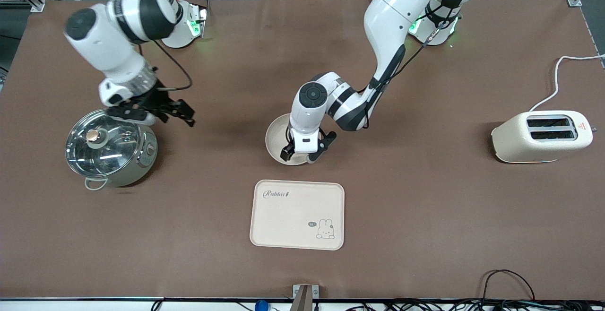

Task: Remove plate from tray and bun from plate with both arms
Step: 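Carry the bun with the left gripper toward the toaster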

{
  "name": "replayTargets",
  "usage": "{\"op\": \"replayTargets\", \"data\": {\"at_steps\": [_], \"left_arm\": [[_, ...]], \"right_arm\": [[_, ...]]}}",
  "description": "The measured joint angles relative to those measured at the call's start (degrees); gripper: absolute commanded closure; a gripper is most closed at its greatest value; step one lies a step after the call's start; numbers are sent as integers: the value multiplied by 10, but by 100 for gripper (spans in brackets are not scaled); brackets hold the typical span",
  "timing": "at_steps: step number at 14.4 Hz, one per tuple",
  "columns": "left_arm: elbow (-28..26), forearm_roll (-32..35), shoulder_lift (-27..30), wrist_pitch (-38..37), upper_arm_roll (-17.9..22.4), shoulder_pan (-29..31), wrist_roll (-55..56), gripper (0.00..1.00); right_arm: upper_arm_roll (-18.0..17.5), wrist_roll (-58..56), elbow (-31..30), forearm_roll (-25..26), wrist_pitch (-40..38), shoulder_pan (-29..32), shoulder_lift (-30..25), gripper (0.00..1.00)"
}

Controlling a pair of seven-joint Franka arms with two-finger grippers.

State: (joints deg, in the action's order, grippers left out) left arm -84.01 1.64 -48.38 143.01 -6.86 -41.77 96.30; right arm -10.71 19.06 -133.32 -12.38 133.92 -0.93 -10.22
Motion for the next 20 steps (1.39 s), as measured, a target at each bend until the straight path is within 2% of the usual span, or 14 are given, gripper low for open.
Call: {"op": "replayTargets", "data": {"at_steps": [3,4,6,10,13,16,18,20], "left_arm": [[0,0,0,0,0,-7,3,59],[0,0,-1,0,0,-10,3,66],[1,0,-1,-2,0,-16,3,70],[28,0,10,-76,6,-15,3,72],[53,0,56,-145,33,5,4,72],[49,5,97,-202,55,79,-22,72],[30,15,97,-207,56,141,-66,70],[-6,53,93,-207,56,190,-99,70]], "right_arm": [[60,-76,46,0,-82,12,-16,0],[70,-89,73,0,-113,17,-16,0],[76,-97,131,3,-178,34,-14,0],[76,-101,219,30,-277,48,-3,0],[76,-101,263,53,-350,54,2,0],[76,-101,306,73,-401,57,3,0],[73,-101,313,79,-411,57,3,0],[72,-101,315,87,-417,57,3,0]]}}
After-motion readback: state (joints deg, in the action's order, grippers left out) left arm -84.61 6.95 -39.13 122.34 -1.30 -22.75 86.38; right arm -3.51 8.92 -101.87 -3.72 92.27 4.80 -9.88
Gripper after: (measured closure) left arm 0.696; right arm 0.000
